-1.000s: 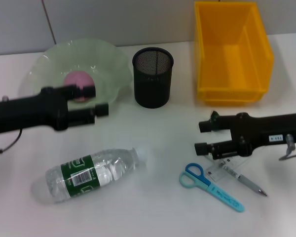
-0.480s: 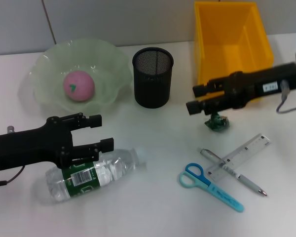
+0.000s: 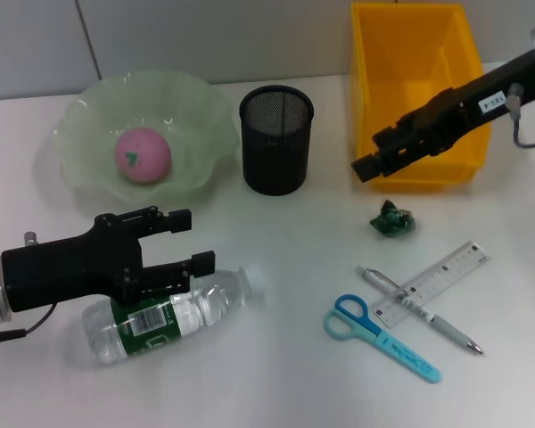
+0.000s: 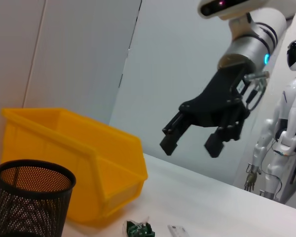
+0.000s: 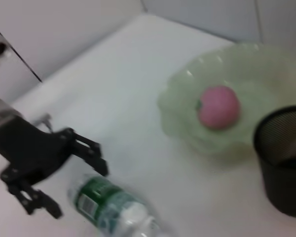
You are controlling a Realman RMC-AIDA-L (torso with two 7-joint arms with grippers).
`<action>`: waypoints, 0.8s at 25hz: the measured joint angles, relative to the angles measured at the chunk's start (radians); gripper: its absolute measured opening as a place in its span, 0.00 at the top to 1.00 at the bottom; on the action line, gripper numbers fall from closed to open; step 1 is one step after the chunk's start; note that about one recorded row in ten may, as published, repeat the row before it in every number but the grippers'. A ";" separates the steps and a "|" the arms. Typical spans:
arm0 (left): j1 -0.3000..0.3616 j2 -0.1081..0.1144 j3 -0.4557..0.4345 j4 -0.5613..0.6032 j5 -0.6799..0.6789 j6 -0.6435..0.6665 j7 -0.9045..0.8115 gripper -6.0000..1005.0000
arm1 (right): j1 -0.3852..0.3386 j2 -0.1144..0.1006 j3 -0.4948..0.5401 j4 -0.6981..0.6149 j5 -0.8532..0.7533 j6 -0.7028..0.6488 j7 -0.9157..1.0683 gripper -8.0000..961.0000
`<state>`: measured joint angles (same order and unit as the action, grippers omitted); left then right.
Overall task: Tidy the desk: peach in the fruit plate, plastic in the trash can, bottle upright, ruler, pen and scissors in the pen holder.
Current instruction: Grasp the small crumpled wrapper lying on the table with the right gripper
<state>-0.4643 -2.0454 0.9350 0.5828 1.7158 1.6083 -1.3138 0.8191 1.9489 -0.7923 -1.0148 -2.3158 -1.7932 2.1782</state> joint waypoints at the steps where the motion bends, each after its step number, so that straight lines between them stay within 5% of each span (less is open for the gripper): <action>1: 0.001 -0.001 0.000 0.000 0.001 0.000 0.004 0.25 | 0.027 -0.002 -0.008 -0.008 -0.058 -0.010 0.016 0.15; 8: 0.001 -0.004 0.002 -0.007 0.001 -0.009 0.021 0.25 | 0.089 0.002 -0.090 0.002 -0.211 -0.007 0.032 0.15; 20: -0.008 -0.005 0.005 -0.009 0.007 -0.029 0.028 0.25 | 0.090 0.010 -0.168 0.027 -0.306 0.071 -0.009 0.15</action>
<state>-0.4718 -2.0503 0.9397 0.5735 1.7227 1.5793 -1.2856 0.9095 1.9587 -0.9605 -0.9876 -2.6214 -1.7222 2.1697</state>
